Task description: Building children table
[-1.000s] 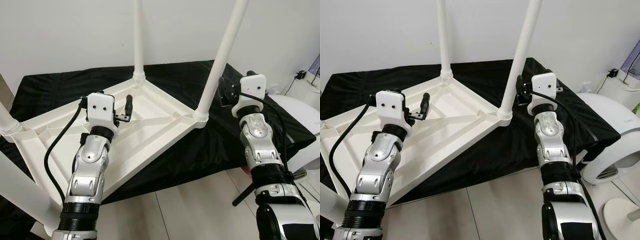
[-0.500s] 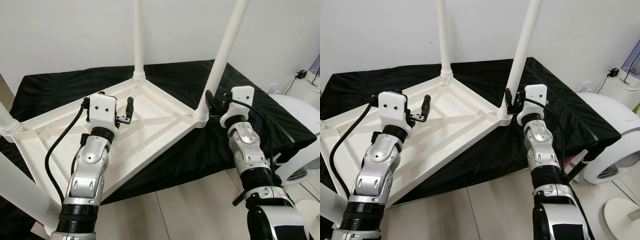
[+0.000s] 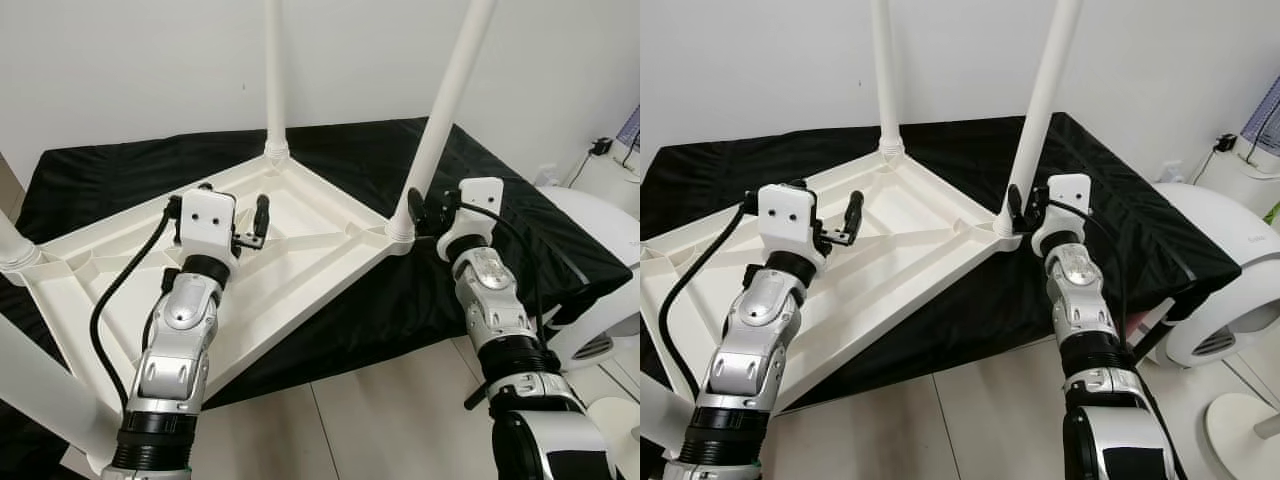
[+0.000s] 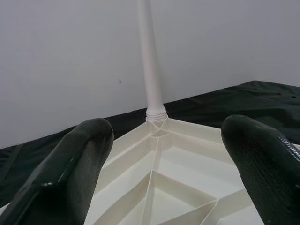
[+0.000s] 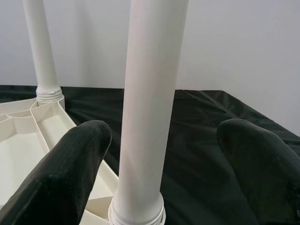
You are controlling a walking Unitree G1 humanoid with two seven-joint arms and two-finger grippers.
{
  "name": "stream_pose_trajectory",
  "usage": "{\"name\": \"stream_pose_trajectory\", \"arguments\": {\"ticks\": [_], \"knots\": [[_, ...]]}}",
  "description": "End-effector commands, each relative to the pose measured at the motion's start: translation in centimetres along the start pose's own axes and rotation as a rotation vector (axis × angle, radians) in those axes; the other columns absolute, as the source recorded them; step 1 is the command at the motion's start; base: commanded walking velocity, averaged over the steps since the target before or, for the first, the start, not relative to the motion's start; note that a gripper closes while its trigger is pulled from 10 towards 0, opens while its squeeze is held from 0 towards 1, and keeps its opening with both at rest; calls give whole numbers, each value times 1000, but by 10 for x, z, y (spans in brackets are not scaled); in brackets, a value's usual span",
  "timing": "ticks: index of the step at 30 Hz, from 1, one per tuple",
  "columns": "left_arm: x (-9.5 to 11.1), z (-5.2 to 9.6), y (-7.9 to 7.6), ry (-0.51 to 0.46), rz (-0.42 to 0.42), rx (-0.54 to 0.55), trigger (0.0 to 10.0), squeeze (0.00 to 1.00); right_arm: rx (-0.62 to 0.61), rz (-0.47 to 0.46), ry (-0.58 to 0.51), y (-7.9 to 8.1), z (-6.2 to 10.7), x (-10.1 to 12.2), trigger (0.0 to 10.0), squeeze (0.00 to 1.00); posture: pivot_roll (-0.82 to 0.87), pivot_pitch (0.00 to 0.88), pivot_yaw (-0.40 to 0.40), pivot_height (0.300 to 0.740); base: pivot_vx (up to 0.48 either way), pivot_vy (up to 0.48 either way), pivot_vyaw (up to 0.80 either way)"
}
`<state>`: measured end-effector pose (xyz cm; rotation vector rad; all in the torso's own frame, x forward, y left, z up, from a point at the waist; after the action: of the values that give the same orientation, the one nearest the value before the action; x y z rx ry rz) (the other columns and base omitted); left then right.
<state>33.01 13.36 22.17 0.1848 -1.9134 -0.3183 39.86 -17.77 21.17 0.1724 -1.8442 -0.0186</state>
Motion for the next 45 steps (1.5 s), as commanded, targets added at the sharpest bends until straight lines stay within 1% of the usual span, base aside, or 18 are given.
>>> {"name": "stream_pose_trajectory", "arguments": {"ticks": [1,7,10,12,14,19,22,25,27,28,29,30,32,35,38,39,40,45], "knots": [[-1,2,1,14,3,16,10000,0,-9,-10,5,-1,-2,1,10000,0,-7,63,-13,740,0,0,0],[-2,2,2,17,1,17,10000,0,-25,-5,3,-4,-4,2,10000,0,-4,61,-15,740,0,0,0],[-1,2,3,16,4,21,10000,0,12,-15,-50,1,1,8,10000,0,-5,56,-22,740,0,0,0],[-1,3,1,19,8,17,10000,0,47,-24,-68,8,13,5,10000,0,-5,56,-22,740,0,0,0],[-3,5,-2,26,11,-1,10000,0,51,-24,-41,11,28,-8,10000,0,-12,57,-26,740,0,0,0],[-5,7,-8,35,14,-38,10000,0,39,-24,-22,12,40,-17,10000,0,-15,57,-23,740,0,0,0],[-7,7,-16,48,18,-89,10000,0,22,-24,-23,10,44,-18,10000,0,-22,57,-20,740,0,0,0],[-12,4,-34,93,15,-179,10000,0,5,-16,-23,6,51,-20,10000,0,-32,59,-15,740,0,0,0],[-12,4,-34,93,15,-179,10000,0,5,-16,-23,6,51,-20,10000,0,-32,59,-15,740,0,0,0],[-14,4,-47,117,-5,-238,10000,0,-19,-18,-17,3,56,-21,10000,0,-39,60,-8,740,0,0,0],[-14,4,-47,117,-5,-238,10000,0,-19,-18,-17,3,56,-21,10000,0,-39,60,-8,740,0,0,0],[-16,4,-54,132,-7,-271,10000,0,-41,-24,-17,0,57,-21,10000,0,-39,64,-6,740,0,0,0],[-16,4,-54,132,-7,-271,10000,0,-41,-24,-17,0,57,-21,10000,0,-39,64,-6,740,0,0,0],[-18,7,-74,153,-11,-364,10000,0,-68,-24,-18,-3,59,-19,10000,0,-44,72,1,740,0,0,0],[-18,9,-79,159,-7,-394,10000,0,-69,-23,-16,-3,59,-18,10000,0,-43,76,0,740,0,0,0],[-17,15,-95,166,-7,-485,10000,0,-71,-18,-10,-4,60,-18,10000,0,-45,78,0,740,0,0,0],[-17,18,-100,168,-9,-516,10000,0,-72,-17,-8,-4,60,-18,10000,0,-46,80,0,740,0,0,0],[-17,19,-103,169,-11,-533,10000,0,-73,-16,-7,-4,61,-18,10000,0,-46,80,0,740,0,0,0]]}}
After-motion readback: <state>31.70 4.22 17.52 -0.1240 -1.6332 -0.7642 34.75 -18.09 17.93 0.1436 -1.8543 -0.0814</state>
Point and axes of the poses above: a point about 5 cm out from each wrist's last joint towards the gripper, its own z axis pointing back from the gripper into the wrist, its own x axis along the axis of the wrist's last joint, y = z × x, the point moved 2 cm from there along -z, pointing out of the wrist towards the gripper, and after that the axes turned 10 degrees about -z, right-handed, at the moved point
